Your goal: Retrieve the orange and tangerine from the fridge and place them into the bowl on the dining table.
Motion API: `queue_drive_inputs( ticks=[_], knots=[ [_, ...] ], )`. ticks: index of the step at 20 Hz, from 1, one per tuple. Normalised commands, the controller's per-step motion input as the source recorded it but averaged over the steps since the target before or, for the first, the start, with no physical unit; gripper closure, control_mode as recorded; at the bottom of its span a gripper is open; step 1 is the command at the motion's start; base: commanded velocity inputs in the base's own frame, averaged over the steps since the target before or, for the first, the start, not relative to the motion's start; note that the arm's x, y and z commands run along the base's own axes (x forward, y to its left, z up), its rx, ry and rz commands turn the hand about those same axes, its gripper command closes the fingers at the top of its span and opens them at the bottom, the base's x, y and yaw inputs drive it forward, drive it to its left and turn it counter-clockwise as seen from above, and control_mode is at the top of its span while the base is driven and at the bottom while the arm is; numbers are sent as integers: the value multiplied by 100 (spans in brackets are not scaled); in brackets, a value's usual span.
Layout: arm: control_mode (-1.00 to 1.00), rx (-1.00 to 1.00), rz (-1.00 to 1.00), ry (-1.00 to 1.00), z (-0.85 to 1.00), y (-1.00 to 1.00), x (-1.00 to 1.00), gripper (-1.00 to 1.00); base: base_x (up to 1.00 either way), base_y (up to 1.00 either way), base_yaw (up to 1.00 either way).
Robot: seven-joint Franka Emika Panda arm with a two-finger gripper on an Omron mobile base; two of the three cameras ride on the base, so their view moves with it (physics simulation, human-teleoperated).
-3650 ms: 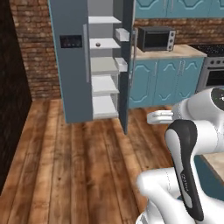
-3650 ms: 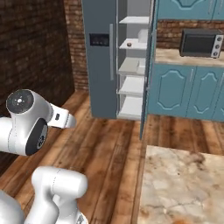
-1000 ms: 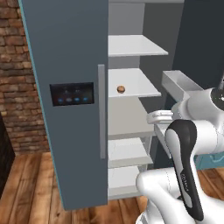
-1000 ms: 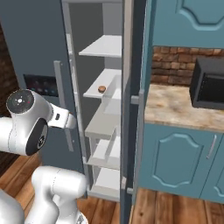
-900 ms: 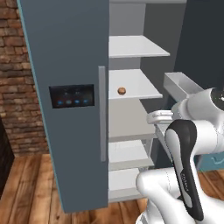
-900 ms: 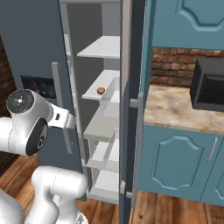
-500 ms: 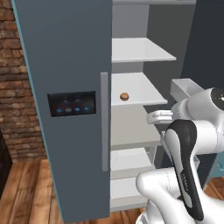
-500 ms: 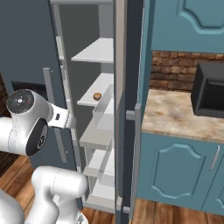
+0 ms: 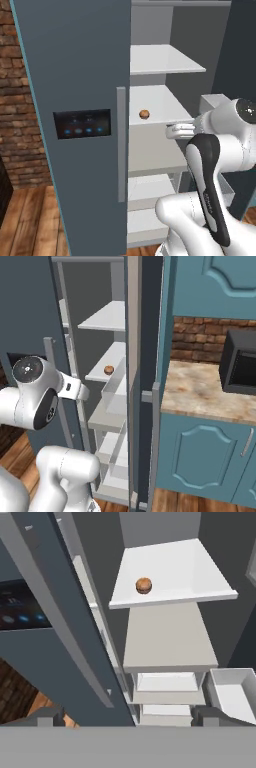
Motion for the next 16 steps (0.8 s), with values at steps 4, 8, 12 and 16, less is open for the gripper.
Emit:
queue_drive_inputs(
  ticks=[4,8,12,16],
  knots=[
    [-100,0,0,1,0,-9,46,-100,0,0,0],
    [-100,0,0,0,-6,-5,51,-100,0,0,0],
    [-100,0,0,0,-9,0,49,-100,0,0,0],
    [-100,0,3,0,0,0,29,-100,0,0,0]
  ],
)
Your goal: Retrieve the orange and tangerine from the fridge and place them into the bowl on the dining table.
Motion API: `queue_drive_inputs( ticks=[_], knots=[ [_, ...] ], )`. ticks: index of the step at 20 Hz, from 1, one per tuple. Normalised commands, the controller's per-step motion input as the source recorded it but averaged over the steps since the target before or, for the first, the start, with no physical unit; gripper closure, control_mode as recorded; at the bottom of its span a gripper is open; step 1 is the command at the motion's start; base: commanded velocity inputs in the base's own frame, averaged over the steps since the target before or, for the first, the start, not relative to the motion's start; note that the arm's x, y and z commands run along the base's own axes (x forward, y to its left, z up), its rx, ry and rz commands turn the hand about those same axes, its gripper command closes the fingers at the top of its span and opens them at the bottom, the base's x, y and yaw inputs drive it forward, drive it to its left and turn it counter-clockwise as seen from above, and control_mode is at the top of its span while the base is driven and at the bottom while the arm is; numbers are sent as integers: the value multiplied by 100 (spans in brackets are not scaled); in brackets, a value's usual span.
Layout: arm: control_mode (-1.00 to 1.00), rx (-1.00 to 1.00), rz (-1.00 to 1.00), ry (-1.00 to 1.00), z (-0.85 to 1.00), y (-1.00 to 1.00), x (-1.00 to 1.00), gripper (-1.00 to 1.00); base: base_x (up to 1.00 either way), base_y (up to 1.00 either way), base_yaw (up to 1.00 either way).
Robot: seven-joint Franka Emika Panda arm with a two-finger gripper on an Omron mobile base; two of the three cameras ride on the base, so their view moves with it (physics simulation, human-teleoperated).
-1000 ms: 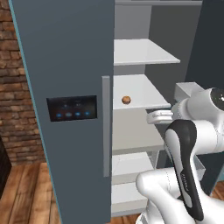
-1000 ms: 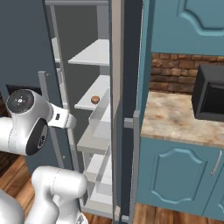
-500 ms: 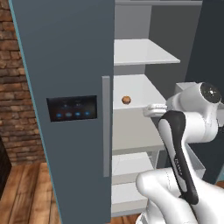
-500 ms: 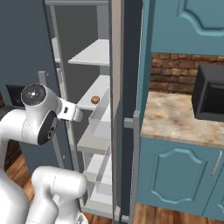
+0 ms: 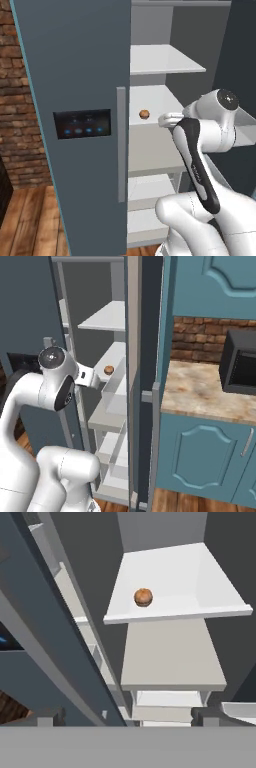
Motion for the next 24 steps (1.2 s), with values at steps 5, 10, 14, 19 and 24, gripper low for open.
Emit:
queue_drive_inputs(
  ticks=[5,10,14,19,24],
  knots=[
    [-100,0,8,0,0,0,19,-100,0,0,0],
    [-100,0,7,0,-12,0,32,-100,0,0,0],
    [-100,-4,1,0,-21,0,42,-100,0,0,0],
    [-100,-2,0,0,-16,0,32,-100,0,0,0],
    [-100,0,0,0,-10,0,35,-100,0,0,0]
  ],
)
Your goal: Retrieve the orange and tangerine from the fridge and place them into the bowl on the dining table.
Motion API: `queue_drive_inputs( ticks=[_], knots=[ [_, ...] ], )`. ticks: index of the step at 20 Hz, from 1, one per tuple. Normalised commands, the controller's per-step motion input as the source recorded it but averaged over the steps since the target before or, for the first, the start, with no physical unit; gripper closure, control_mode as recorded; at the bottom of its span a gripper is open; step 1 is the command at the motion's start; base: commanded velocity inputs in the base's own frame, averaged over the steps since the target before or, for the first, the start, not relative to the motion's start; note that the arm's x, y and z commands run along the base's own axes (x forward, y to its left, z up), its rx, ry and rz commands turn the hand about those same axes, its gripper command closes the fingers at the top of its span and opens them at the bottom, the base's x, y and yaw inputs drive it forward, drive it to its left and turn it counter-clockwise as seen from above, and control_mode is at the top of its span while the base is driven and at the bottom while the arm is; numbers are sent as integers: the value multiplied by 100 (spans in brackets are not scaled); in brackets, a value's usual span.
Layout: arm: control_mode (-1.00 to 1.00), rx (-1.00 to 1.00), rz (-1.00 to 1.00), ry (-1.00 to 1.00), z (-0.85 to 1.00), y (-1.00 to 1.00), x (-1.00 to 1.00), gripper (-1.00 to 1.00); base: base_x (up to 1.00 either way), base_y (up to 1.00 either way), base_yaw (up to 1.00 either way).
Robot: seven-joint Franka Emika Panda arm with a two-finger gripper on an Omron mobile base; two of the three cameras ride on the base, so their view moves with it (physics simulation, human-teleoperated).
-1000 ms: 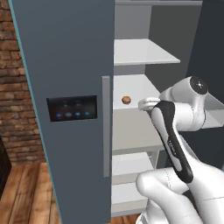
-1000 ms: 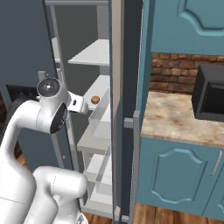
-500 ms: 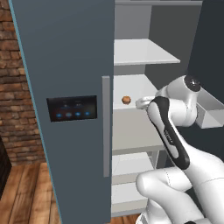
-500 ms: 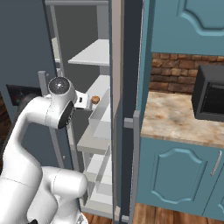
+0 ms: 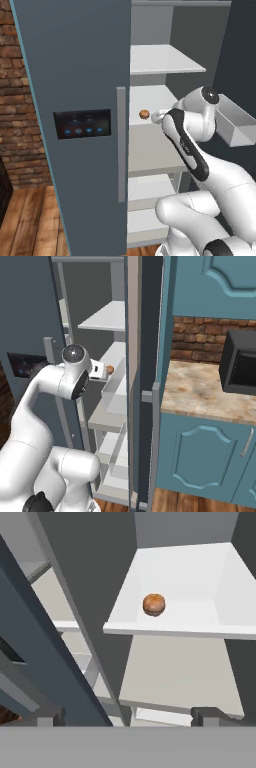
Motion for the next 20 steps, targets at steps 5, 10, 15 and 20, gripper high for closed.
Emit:
queue_drive_inputs(
  ticks=[5,10,15,20],
  knots=[
    [-100,0,0,0,-20,0,43,-100,0,0,0],
    [-100,0,0,0,-9,0,41,-100,0,0,0],
    [-100,0,0,4,-1,-3,43,-100,0,0,0],
    [-100,0,0,6,-12,-1,39,-100,0,0,0]
  ],
)
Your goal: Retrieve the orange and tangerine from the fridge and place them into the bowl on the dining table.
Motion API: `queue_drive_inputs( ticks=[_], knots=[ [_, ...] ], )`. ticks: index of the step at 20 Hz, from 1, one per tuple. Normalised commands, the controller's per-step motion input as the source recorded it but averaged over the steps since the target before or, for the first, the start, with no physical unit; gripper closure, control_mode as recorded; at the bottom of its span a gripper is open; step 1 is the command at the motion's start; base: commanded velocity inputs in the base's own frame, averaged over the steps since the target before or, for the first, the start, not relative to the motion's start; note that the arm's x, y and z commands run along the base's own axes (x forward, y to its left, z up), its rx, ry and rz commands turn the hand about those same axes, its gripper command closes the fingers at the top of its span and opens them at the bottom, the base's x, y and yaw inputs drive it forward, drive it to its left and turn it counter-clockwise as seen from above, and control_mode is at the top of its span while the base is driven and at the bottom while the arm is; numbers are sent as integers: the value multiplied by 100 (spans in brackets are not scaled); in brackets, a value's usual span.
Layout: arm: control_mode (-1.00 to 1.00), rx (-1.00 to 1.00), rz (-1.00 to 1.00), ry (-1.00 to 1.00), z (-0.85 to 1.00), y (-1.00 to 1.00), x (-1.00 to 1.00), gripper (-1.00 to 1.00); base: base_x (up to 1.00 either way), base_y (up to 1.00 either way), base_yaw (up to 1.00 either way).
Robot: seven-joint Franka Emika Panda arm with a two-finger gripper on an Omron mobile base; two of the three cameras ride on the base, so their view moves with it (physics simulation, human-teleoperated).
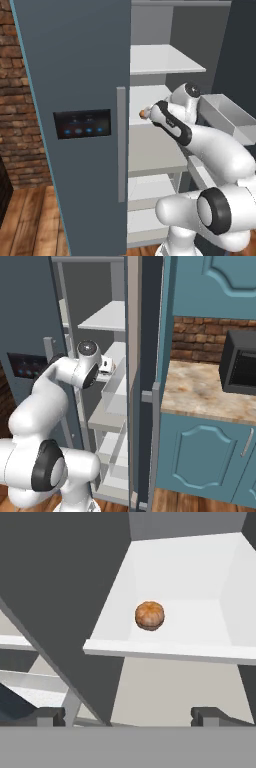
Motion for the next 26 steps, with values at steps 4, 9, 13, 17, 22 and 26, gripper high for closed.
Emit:
queue_drive_inputs(
  ticks=[4,9,13,17,22,26],
  knots=[
    [-100,0,0,7,-18,0,30,-100,0,0,0],
    [-100,0,0,4,-15,0,35,-100,0,0,0],
    [-100,0,0,0,-12,0,37,-100,0,0,0],
    [-100,0,0,0,-27,-1,35,-100,0,0,0],
    [-100,0,0,0,-27,-4,36,-100,0,0,0],
    [-100,0,0,0,-15,-8,39,-100,0,0,0]
  ],
)
